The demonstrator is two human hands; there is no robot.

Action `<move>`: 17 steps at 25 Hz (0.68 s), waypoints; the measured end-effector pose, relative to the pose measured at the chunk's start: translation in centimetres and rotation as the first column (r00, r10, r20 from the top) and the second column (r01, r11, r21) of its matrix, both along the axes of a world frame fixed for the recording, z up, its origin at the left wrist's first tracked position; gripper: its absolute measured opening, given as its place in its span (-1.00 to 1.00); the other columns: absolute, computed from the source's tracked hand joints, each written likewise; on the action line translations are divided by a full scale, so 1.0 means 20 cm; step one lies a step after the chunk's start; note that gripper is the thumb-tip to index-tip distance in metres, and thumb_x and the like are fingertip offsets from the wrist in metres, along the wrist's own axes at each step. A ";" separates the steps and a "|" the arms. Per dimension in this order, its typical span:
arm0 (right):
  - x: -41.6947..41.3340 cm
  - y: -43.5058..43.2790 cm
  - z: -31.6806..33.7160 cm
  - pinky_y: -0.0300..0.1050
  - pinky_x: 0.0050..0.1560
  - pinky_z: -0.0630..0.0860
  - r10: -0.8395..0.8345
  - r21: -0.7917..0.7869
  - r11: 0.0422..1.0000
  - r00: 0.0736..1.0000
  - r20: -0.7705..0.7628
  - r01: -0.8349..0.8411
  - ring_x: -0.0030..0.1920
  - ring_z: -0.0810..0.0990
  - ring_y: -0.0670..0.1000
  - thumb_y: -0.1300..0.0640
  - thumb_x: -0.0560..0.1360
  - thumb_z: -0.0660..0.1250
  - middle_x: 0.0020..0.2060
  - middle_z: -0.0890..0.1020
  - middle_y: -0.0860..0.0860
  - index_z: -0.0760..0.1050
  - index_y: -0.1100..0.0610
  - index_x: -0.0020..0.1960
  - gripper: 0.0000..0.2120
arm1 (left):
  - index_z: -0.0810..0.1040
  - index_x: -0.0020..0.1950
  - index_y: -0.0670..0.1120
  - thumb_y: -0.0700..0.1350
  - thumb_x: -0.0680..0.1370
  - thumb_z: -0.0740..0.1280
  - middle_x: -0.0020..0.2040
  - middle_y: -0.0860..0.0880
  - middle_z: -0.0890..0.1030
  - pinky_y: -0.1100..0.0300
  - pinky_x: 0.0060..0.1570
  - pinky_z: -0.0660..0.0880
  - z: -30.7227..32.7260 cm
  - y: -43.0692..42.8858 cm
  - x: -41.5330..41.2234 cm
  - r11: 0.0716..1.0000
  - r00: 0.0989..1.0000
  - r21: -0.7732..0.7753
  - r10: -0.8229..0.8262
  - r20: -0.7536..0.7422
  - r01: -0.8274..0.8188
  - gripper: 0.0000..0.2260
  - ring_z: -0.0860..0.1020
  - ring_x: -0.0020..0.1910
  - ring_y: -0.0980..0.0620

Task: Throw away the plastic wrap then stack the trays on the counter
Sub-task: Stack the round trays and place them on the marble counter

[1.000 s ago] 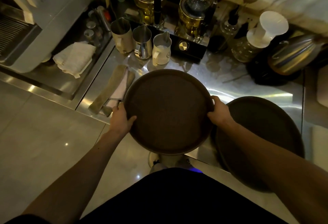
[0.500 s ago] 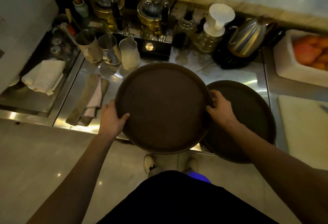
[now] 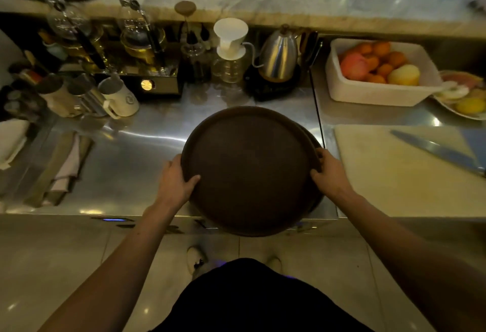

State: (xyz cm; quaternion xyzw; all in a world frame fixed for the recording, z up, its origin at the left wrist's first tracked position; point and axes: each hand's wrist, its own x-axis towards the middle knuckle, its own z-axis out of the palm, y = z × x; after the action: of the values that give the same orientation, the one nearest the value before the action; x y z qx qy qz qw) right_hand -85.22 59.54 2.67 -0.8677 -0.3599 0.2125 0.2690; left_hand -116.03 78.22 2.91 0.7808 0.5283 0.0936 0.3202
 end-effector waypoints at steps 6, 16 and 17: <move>0.18 -0.23 -0.07 0.10 0.05 0.56 0.022 -0.007 1.000 1.000 -0.014 -0.022 0.03 0.60 0.23 0.37 0.38 0.27 0.06 0.62 0.23 0.40 0.22 0.32 -0.51 | 0.31 0.42 -0.17 -0.11 0.49 0.43 0.33 -0.25 0.44 -0.09 0.28 0.40 -0.04 -0.21 0.24 0.999 0.998 -0.030 0.027 -0.062 -0.029 -0.44 0.42 0.30 -0.23; 0.20 -0.28 -0.20 -0.07 -0.07 0.45 -0.073 -0.083 0.994 0.996 -0.051 0.068 0.01 0.61 0.25 0.37 0.40 0.27 0.00 0.64 0.20 0.50 0.19 0.19 -0.64 | 0.28 0.41 -0.18 -0.06 0.51 0.40 0.32 -0.25 0.42 -0.08 0.24 0.42 -0.13 -0.18 0.31 0.992 0.981 -0.118 -0.071 -0.182 0.050 -0.45 0.44 0.27 -0.24; 0.20 -0.27 -0.20 -0.07 -0.07 0.45 -0.086 -0.084 0.993 0.995 -0.050 0.082 0.00 0.61 0.24 0.37 0.41 0.28 0.00 0.64 0.19 0.51 0.19 0.19 -0.64 | 0.28 0.41 -0.18 -0.07 0.51 0.40 0.32 -0.25 0.41 -0.07 0.25 0.41 -0.14 -0.17 0.32 0.990 0.980 -0.129 -0.078 -0.180 0.055 -0.45 0.44 0.27 -0.24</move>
State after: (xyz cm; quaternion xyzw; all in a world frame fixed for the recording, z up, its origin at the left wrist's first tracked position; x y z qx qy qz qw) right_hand -81.13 54.11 -1.35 -0.8865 -0.3066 0.2386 0.2515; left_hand -109.66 74.76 0.14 0.7821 0.5340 -0.0230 0.3204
